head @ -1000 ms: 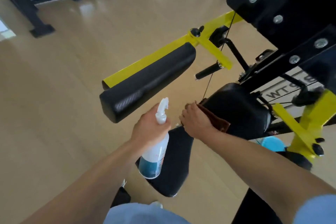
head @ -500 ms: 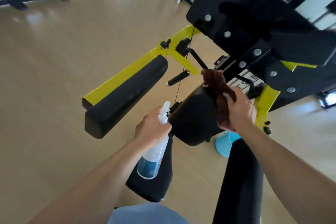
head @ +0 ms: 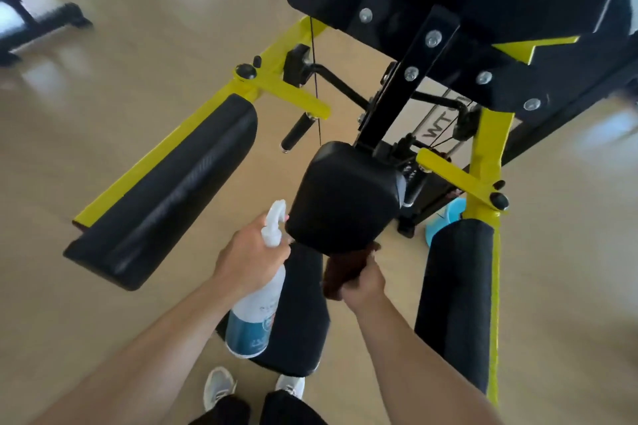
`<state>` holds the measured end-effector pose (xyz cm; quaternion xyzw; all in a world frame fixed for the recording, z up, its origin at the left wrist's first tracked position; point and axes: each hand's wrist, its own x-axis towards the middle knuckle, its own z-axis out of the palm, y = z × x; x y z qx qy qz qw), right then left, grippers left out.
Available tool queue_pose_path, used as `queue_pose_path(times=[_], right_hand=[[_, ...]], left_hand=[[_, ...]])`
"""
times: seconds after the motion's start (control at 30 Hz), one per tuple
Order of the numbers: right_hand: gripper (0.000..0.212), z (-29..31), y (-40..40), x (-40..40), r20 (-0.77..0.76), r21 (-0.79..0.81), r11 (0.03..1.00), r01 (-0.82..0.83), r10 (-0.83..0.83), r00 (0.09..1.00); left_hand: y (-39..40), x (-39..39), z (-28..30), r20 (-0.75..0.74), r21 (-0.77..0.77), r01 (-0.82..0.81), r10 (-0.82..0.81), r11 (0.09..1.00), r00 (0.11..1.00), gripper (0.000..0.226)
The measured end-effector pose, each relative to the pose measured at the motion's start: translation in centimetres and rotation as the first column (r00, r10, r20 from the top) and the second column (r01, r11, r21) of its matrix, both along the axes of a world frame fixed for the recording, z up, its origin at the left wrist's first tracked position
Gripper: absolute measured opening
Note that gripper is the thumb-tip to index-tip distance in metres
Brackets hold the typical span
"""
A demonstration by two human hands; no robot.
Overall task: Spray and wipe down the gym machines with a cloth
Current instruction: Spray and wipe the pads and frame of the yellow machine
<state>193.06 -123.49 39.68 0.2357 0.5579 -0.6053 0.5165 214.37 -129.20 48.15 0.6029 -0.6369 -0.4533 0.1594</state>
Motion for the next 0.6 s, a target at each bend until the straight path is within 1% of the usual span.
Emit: queue_pose_path(times=[0.07, 0.1, 0.13, 0.17, 0.2, 0.27, 0.3, 0.33, 0.37, 0.43, 0.47, 0.5, 0.53, 0.57, 0.6], right_hand=[[0.047, 0.6, -0.3, 0.2, 0.031, -0.033, 0.997, 0.068, -0.067, 0.997], [0.043, 1.6, -0.2, 0.5, -0.005, -0.047, 0.994, 0.101, -0.101, 0.995], [0.039, 2.9, 0.0, 0.8, -0.101, -0.056, 0.988, 0.142, -0.147, 0.984], [0.035, 4.4, 0.4, 1.1, -0.239, -0.065, 0.983, 0.17, -0.18, 0.954], [0.033, 6.1, 0.6, 1.3, -0.396, -0.079, 0.981, 0.175, -0.192, 0.898], [0.029, 9.5, 0.4, 1.6, -0.667, -0.133, 0.987, 0.095, -0.16, 0.727], [0.027, 10.9, 0.0, 1.5, -0.747, -0.162, 0.986, 0.03, -0.142, 0.65], [0.027, 11.6, -0.5, 1.2, -0.815, -0.15, 0.988, -0.043, -0.099, 0.571], [0.029, 12.3, -0.9, 0.8, -0.875, -0.098, 0.988, -0.117, -0.03, 0.483], [0.034, 12.8, -1.8, -0.2, -0.954, 0.026, 0.965, -0.259, 0.102, 0.282], [0.034, 13.1, -2.3, -0.7, -0.974, 0.1, 0.932, -0.349, 0.163, 0.156], [0.033, 13.6, -2.8, -1.1, -0.972, 0.216, 0.877, -0.429, 0.236, -0.005], [0.033, 14.0, -3.6, -1.6, -0.929, 0.369, 0.807, -0.461, 0.307, -0.206], [0.034, 14.5, -4.5, -2.1, -0.84, 0.526, 0.725, -0.445, 0.357, -0.409], [0.037, 15.0, -5.5, -2.4, -0.721, 0.657, 0.641, -0.398, 0.377, -0.582]], left_hand=[[0.4, -0.3, 0.2, 0.033, -0.015, -0.012, 0.012, 1.0, 0.999, 0.03], [0.6, -0.3, 0.2, 0.034, -0.013, -0.021, 0.022, 1.0, 0.999, 0.028], [0.8, -0.3, 0.3, 0.028, -0.007, -0.033, 0.033, 0.999, 0.999, 0.025], [0.8, -0.3, 0.3, 0.018, -0.003, -0.047, 0.047, 0.999, 0.999, 0.022], [0.9, -0.4, 0.4, 0.006, 0.001, -0.059, 0.059, 0.998, 0.998, 0.022], [0.8, -0.7, 0.8, -0.028, 0.002, -0.08, 0.08, 0.997, 0.996, 0.03], [0.7, -0.9, 0.8, -0.046, 0.003, -0.089, 0.089, 0.996, 0.995, 0.034], [0.7, -1.1, 0.9, -0.057, 0.006, -0.096, 0.096, 0.995, 0.994, 0.037], [0.8, -1.3, 1.0, -0.062, 0.007, -0.097, 0.097, 0.995, 0.993, 0.038], [0.8, -1.6, 1.0, -0.072, -0.001, -0.106, 0.106, 0.994, 0.992, 0.038], [0.8, -1.6, 1.0, -0.08, -0.002, -0.118, 0.118, 0.993, 0.99, 0.036], [0.8, -1.5, 1.0, -0.088, 0.004, -0.134, 0.134, 0.991, 0.987, 0.033], [0.7, -1.4, 1.1, -0.095, 0.013, -0.148, 0.148, 0.989, 0.984, 0.029], [0.7, -1.3, 1.1, -0.103, 0.024, -0.16, 0.162, 0.987, 0.981, 0.025], [0.7, -1.2, 1.0, -0.099, 0.034, -0.172, 0.175, 0.984, 0.98, 0.02]])
